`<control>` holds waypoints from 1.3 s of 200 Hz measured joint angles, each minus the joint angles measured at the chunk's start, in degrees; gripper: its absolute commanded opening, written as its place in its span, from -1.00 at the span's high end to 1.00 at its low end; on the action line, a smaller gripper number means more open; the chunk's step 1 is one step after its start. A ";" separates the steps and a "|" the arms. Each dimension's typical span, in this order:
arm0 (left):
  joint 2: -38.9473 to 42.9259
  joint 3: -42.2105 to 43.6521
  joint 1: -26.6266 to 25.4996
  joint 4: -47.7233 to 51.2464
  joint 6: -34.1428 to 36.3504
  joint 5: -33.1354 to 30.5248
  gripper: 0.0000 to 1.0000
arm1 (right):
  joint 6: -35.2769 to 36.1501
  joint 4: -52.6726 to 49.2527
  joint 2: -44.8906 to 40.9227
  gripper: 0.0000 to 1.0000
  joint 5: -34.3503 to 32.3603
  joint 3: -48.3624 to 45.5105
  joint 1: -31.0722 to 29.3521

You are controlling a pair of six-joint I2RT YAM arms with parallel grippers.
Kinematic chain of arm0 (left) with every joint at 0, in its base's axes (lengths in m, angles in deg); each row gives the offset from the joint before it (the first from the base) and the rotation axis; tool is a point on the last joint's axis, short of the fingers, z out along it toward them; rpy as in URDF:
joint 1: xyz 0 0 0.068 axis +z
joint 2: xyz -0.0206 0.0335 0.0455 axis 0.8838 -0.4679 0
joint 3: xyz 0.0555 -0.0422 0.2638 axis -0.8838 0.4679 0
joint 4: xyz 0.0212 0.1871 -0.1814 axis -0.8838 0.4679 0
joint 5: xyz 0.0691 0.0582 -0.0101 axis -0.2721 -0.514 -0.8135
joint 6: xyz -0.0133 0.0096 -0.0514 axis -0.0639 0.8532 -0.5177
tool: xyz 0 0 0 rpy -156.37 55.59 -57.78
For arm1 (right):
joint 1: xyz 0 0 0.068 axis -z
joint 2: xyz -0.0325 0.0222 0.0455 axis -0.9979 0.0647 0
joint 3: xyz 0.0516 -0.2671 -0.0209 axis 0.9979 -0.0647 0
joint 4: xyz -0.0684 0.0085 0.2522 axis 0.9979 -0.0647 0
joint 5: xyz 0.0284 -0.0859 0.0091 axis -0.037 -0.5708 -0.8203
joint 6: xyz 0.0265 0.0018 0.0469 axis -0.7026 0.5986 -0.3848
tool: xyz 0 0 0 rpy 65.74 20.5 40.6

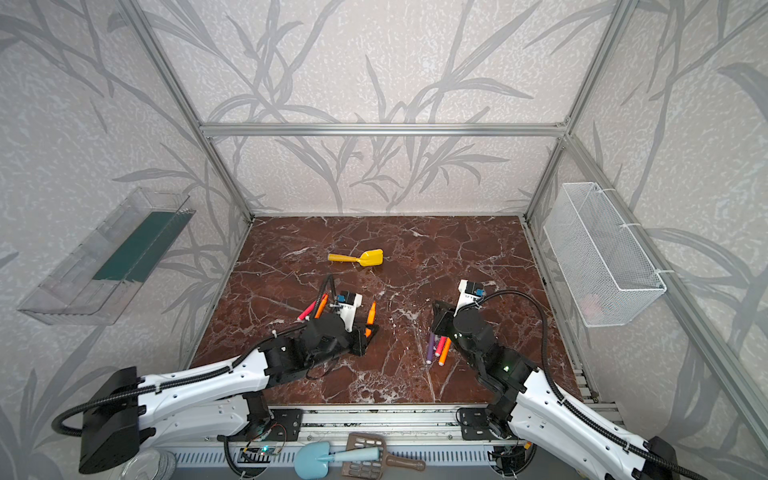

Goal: Insert the pens into the pen caps
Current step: 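Lift the pale pink cap with the right gripper toward the orange marker, then align the cap over the orange marker tip and push it down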

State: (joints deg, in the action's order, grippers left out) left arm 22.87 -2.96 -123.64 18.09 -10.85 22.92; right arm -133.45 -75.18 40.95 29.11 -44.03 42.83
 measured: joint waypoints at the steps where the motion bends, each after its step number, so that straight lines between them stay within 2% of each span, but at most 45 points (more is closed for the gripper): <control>1: -0.15 0.09 -0.15 -0.11 -0.07 0.02 1.00 | 0.00 0.09 -0.20 0.73 0.24 -0.09 0.17; 41: -8.59 0.57 -8.59 -8.90 0.59 -0.44 1.00 | -2.80 9.01 -2.80 0.74 7.56 -6.51 1.57; 75: -12.09 -1.16 -12.50 -14.27 2.36 -0.81 1.00 | -5.33 14.34 -0.39 0.80 12.46 -8.74 1.57; 154: -13.68 -1.16 -12.76 -18.40 3.72 -0.90 1.00 | -8.61 23.67 3.93 0.81 21.27 -8.74 1.55; 260: -13.31 -1.16 -12.76 -18.38 4.04 -2.64 1.00 | -9.14 26.16 4.02 0.85 21.68 -9.31 -0.55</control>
State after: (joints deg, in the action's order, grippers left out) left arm 9.56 -4.12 -136.40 -0.30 -6.81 20.28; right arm -142.59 -49.02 44.98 50.79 -53.34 42.28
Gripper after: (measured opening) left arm 0.165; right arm 0.152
